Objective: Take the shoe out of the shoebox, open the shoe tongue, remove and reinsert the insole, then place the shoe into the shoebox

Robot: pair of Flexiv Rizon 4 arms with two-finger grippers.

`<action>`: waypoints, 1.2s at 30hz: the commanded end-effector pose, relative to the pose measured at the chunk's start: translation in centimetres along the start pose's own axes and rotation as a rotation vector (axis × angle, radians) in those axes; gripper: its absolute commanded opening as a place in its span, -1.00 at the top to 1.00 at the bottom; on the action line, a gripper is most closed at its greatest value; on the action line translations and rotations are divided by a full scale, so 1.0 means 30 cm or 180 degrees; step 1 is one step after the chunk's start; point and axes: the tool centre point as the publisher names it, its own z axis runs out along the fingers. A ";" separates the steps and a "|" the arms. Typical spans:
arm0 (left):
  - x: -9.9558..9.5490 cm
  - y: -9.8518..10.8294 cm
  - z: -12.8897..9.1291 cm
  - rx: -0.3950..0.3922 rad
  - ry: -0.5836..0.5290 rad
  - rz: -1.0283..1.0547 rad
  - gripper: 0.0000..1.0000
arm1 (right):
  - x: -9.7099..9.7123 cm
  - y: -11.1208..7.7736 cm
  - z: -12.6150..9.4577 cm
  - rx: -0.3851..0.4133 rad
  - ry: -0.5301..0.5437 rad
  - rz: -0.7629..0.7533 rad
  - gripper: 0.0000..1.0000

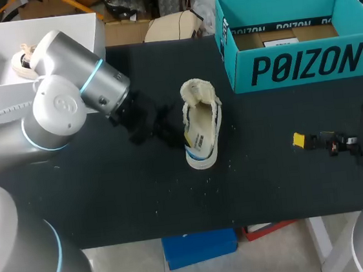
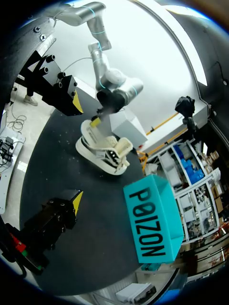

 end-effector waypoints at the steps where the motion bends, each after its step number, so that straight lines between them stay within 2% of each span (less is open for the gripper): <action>1: -0.008 0.054 0.023 0.0022 -0.0017 -0.0002 1.00 | 0.004 -0.003 0.002 -0.0004 -0.0010 0.0004 -1.00; 14: 0.007 0.151 0.044 -0.0020 0.0011 -0.0139 1.00 | 0.004 -0.003 0.002 -0.0004 -0.0010 0.0004 -1.00; 24: 0.004 0.198 0.042 -0.0078 0.0046 -0.0223 1.00 | 0.004 -0.003 0.002 -0.0004 -0.0010 0.0004 -1.00; 30: -0.009 0.196 0.060 -0.0048 0.0094 -0.0205 1.00 | 0.004 -0.003 0.002 -0.0004 -0.0010 0.0004 -1.00; 36: -0.009 0.179 0.090 0.0021 0.0358 -0.0189 1.00 | 0.004 -0.003 0.002 -0.0004 -0.0010 0.0004 -1.00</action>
